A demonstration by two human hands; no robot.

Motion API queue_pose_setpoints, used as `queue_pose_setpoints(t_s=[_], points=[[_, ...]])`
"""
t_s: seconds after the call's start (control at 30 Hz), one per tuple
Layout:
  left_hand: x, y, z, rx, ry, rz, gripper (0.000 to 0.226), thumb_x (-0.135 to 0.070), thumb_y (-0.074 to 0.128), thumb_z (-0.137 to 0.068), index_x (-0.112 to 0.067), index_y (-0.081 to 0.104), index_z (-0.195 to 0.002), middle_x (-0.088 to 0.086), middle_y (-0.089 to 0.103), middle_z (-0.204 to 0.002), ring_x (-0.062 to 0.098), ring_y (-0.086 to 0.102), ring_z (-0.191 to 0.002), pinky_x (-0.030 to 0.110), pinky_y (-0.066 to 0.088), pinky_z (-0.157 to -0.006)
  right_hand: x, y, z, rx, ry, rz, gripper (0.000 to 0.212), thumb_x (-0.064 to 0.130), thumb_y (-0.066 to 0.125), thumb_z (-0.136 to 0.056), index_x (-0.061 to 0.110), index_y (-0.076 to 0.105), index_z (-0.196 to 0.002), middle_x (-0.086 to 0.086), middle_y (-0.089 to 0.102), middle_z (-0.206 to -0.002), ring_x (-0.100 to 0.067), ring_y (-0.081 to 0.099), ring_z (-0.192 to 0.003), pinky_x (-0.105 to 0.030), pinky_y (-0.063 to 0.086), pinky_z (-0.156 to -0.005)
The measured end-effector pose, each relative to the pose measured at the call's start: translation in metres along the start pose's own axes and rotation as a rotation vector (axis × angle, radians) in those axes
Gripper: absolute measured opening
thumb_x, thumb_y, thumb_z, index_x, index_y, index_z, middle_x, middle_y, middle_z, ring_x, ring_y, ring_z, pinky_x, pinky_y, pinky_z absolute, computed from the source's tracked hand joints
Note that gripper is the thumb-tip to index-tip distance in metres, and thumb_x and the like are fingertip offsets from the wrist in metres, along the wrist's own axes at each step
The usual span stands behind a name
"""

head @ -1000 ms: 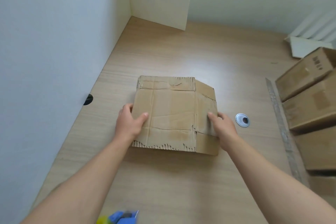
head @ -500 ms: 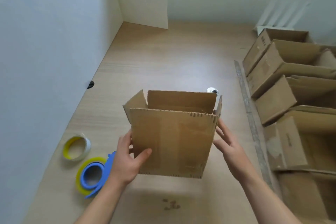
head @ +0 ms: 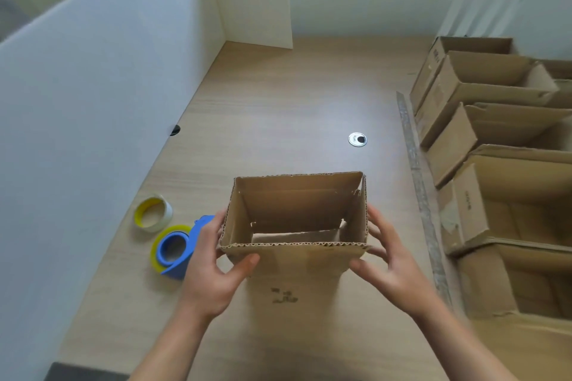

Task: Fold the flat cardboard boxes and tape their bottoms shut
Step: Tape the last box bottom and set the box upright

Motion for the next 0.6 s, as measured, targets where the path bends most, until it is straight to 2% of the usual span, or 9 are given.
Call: queue_pose_setpoints(t_s=[0.07,0.17,0.27,0.33,0.4,0.43,0.5,0.53,0.6], points=[[-0.007,-0.002,0.008,-0.004,0.061,-0.055,0.079,-0.046,0.077,-0.069,-0.057,0.040,-0.137,-0.011,0.057,-0.131,0.017,0.060,-0.118,0.024,0.048,-0.097,0.004,0.002,0.004,0.005,-0.038,0.042,0.085,0.056,0.073,-0.076,0.050,0.031,-0.149,0.020,0.038,-0.149,-0.005,0.040,-0.138,-0.033,0.046,-0.099],[-0.014,-0.002,0.019,0.007,0.185,-0.213,0.072,-0.047,0.075,-0.074,-0.043,0.046,-0.140,-0.005,0.051,-0.138,0.020,0.050,-0.130,0.028,0.042,-0.105,0.008,0.005,0.006,0.022,-0.072,0.088,0.078,0.053,0.074,-0.077,0.041,0.040,-0.146,0.013,0.036,-0.147,-0.006,0.041,-0.135,-0.034,0.048,-0.100],[-0.008,-0.001,0.026,0.020,0.102,-0.218,0.061,-0.053,0.072,-0.070,-0.052,0.053,-0.129,-0.010,0.044,-0.142,0.014,0.042,-0.136,0.032,0.045,-0.103,0.008,0.007,0.006,0.008,-0.066,0.140,0.061,0.047,0.072,-0.079,0.045,0.049,-0.136,0.015,0.038,-0.142,0.001,0.042,-0.130,-0.035,0.049,-0.099],[-0.003,-0.003,0.026,0.016,0.033,-0.174,0.054,-0.055,0.070,-0.070,-0.053,0.058,-0.122,-0.016,0.043,-0.141,0.013,0.045,-0.134,0.030,0.048,-0.098,0.005,0.009,0.005,0.005,-0.058,0.144,0.049,0.046,0.070,-0.082,0.046,0.055,-0.129,0.016,0.039,-0.139,0.003,0.044,-0.128,-0.036,0.049,-0.099],[-0.002,-0.006,0.023,0.006,0.000,-0.145,0.047,-0.053,0.069,-0.073,-0.046,0.065,-0.119,-0.022,0.045,-0.138,0.009,0.050,-0.128,0.020,0.049,-0.094,0.002,0.011,0.003,-0.004,-0.045,0.104,0.039,0.047,0.069,-0.085,0.046,0.060,-0.123,0.016,0.039,-0.141,0.000,0.043,-0.132,-0.034,0.045,-0.104],[-0.003,-0.007,0.020,-0.007,-0.013,-0.126,0.044,-0.048,0.070,-0.074,-0.041,0.067,-0.117,-0.025,0.047,-0.134,0.007,0.052,-0.124,0.017,0.049,-0.092,0.001,0.011,0.002,-0.022,-0.043,0.088,0.034,0.047,0.067,-0.086,0.045,0.063,-0.120,0.015,0.039,-0.142,-0.002,0.041,-0.135,-0.030,0.043,-0.106],[-0.006,-0.009,0.012,-0.039,-0.039,-0.132,0.041,-0.040,0.070,-0.076,-0.039,0.063,-0.116,-0.023,0.052,-0.127,0.000,0.055,-0.116,0.022,0.052,-0.089,0.002,0.011,-0.002,-0.065,-0.037,0.068,0.028,0.044,0.063,-0.087,0.045,0.067,-0.115,0.019,0.039,-0.144,-0.001,0.038,-0.138,-0.017,0.038,-0.105],[-0.008,-0.009,0.007,-0.051,-0.061,-0.146,0.045,-0.040,0.070,-0.075,-0.042,0.058,-0.118,-0.021,0.054,-0.125,-0.004,0.055,-0.112,0.024,0.053,-0.088,0.003,0.012,-0.004,-0.080,-0.026,0.044,0.026,0.042,0.062,-0.087,0.047,0.068,-0.112,0.024,0.040,-0.142,0.001,0.039,-0.137,-0.015,0.039,-0.102],[-0.009,-0.009,-0.003,-0.058,-0.127,-0.147,0.064,-0.044,0.073,-0.072,-0.047,0.046,-0.130,-0.018,0.056,-0.121,-0.007,0.056,-0.105,0.023,0.049,-0.087,0.005,0.012,-0.009,-0.111,0.004,-0.026,0.023,0.045,0.061,-0.087,0.052,0.069,-0.108,0.028,0.044,-0.136,0.001,0.045,-0.131,-0.023,0.046,-0.098]])
Point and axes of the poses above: each hand's wrist, its own z-axis away from the middle knuckle, its own y-axis out of the palm, x = y × z, the point moved 7 cm from there along -z, towards the middle knuckle
